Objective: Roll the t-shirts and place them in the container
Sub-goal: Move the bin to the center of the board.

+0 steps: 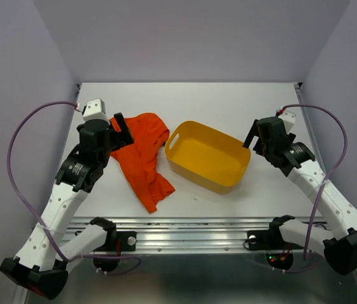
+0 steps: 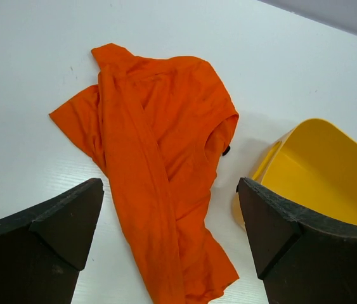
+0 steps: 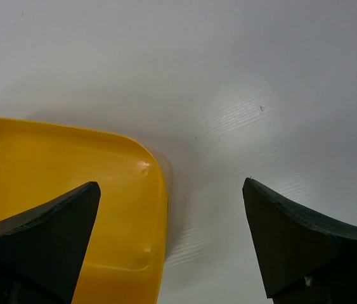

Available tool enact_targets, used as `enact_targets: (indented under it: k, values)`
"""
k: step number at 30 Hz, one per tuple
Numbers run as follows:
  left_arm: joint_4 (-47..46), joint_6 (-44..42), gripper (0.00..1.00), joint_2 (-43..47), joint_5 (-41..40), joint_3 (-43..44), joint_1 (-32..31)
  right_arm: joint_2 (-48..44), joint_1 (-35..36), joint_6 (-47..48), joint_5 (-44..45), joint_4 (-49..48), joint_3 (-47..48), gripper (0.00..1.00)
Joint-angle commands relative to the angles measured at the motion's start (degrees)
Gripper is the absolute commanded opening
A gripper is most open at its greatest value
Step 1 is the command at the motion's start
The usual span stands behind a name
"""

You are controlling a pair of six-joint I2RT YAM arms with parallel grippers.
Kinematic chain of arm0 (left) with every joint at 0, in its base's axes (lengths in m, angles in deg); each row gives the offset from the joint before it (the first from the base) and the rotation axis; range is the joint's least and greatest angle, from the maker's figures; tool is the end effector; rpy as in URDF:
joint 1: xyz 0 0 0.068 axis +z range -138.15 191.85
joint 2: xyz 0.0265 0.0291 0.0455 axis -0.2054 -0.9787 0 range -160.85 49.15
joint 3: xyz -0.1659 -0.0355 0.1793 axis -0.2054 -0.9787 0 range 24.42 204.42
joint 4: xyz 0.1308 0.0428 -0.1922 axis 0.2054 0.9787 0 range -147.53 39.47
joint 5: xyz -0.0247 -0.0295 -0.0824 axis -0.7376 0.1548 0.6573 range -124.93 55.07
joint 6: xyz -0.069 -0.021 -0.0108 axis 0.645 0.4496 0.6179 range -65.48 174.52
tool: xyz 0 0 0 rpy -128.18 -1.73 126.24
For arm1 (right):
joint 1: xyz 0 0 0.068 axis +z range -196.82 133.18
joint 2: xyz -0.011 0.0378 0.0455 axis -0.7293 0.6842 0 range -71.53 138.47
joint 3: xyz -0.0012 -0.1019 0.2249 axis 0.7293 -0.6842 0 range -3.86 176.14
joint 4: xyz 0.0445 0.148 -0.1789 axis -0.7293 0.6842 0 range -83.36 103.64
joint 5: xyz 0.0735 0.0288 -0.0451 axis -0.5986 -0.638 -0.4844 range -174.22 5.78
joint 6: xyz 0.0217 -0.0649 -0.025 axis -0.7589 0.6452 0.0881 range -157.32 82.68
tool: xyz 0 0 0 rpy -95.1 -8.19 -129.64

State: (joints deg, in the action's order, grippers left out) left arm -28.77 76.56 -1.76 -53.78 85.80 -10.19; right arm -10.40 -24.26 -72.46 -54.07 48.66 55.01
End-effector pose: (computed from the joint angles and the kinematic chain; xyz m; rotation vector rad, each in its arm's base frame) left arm 0.1915 -0.0565 0.3548 -0.2237 1.8646 -0.2189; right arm 0.2114 0.0549 0.2843 0.4907 2.1650 -0.0717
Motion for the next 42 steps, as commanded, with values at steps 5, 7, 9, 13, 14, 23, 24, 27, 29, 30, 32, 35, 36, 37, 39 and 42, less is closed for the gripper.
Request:
enact_targets:
  k: [5, 7, 9, 13, 14, 23, 24, 27, 29, 30, 32, 35, 36, 37, 39, 42]
  values:
    - [-5.99, -1.66, 0.99, 5.12, 1.18, -2.85, -0.11, 0.49, 0.2, 1.03, -1.06, -3.0, 0.1, 1.0]
    - [-5.73, -1.39, 0.99, 4.6, 2.5, -2.59, -0.11, 0.58, 0.2, 1.56, -2.72, -3.0, 0.19, 1.0]
    - [-4.24, -1.56, 0.99, 3.46, 3.64, -1.8, -0.11, 0.66, 0.2, 1.82, -4.13, -3.0, 0.19, 1.0]
    - [-2.12, -1.65, 0.99, 0.3, 5.49, -0.57, -0.19, 1.01, 0.2, 1.47, -8.25, -1.95, -0.07, 1.0]
    - [-2.03, -1.57, 0.99, -0.32, 5.67, -0.56, -0.19, 1.45, 0.2, 1.47, -8.96, -1.77, -0.25, 1.0]
    - [-4.05, -0.6, 0.99, -0.06, 7.16, -2.41, -0.11, 3.3, 1.51, 6.22, -20.13, -4.05, 1.5, 1.0]
    - [-4.32, -0.25, 0.99, -0.23, 7.25, -2.5, -0.11, 3.47, 1.51, 6.48, -20.57, -4.4, 2.03, 1.0]
    - [-4.15, 0.72, 0.99, -1.29, 7.16, -2.59, -0.11, 4.79, 4.15, 7.01, -20.75, -4.84, 3.97, 1.0]
    - [-3.79, 1.07, 0.99, -2.17, 7.16, -2.59, -0.11, 6.28, 6.08, 7.01, -20.49, -5.02, 4.58, 1.0]
    - [-3.7, 1.33, 0.99, -2.34, 6.99, -2.59, -0.11, 6.99, 6.78, 6.92, -20.14, -5.11, 4.67, 1.0]
    - [-3.35, 2.04, 0.99, -2.96, 6.46, -2.59, -0.11, 8.21, 8.45, 6.49, -19.26, -5.45, 4.94, 0.99]
    - [-2.3, 2.83, 0.99, -3.84, 5.23, -2.5, -0.19, 10.06, 11.88, 5.78, -18.29, -6.16, 5.2, 0.99]
    - [-1.69, 2.92, 0.99, -4.19, 4.97, -2.5, -0.11, 10.5, 13.1, 5.61, -18.03, -6.33, 5.2, 0.99]
    - [-1.42, 3.27, 0.99, -4.71, 4.7, -2.41, -0.11, 11.2, 13.64, 5.43, -18.02, -6.68, 5.29, 0.98]
    - [-1.07, 3.53, 0.99, -5.16, 4.7, -2.41, -0.19, 13.31, 14.43, 5.16, -18.2, -7.04, 5.46, 0.98]
    - [-0.89, 3.8, 0.99, -5.51, 5.05, -2.41, -0.19, 15.51, 15.66, 5.08, -18.9, -7.74, 5.73, 0.97]
